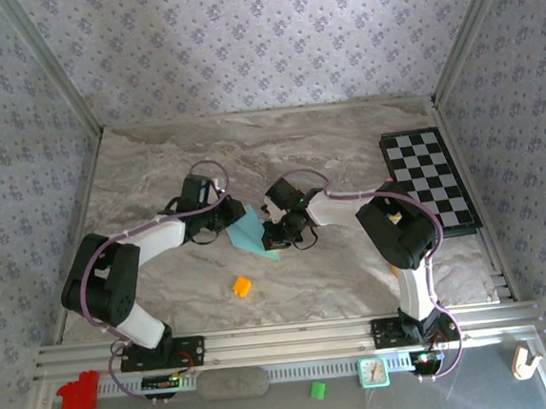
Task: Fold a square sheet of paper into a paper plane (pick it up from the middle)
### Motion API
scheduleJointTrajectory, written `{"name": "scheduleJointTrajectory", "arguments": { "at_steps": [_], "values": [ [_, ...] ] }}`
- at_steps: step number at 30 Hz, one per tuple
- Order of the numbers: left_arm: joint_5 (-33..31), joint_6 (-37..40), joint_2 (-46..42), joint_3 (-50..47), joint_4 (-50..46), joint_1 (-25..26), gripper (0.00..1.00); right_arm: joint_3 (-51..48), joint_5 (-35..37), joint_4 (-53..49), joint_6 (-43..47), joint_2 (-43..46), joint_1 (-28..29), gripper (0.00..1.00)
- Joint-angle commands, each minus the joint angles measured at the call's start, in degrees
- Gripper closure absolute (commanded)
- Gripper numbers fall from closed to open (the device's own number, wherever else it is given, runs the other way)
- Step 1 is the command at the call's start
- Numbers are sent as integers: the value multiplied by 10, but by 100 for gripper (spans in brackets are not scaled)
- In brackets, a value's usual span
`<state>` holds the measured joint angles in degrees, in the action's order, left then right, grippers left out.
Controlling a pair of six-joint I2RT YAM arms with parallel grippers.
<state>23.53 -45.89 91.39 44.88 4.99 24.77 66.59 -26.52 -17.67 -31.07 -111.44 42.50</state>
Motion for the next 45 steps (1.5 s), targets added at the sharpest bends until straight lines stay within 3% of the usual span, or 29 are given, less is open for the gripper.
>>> {"name": "scheduleJointTrajectory", "arguments": {
  "at_steps": [1,6,15,20,34,39,45],
  "values": [
    [11,-29,30,-7,39,18,88,-18,66,-99,-3,-40,-2,99],
    [31,-9,68,9,17,50,88,-17,70,-101,-7,-38,-2,99],
    [-32,43,98,25,-48,59,89,-23,83,-103,-12,-39,-2,99],
    [-43,66,126,44,-61,24,89,-36,93,-109,-16,-40,-2,100],
    [-23,135,174,133,-133,-137,89,-63,95,-104,-34,-29,-7,100],
    [-42,134,134,161,-168,-147,88,-52,81,-97,-40,-24,-6,100],
    [3,56,42,102,-113,-118,87,-50,38,-58,-45,0,-5,99]
  ]
}}
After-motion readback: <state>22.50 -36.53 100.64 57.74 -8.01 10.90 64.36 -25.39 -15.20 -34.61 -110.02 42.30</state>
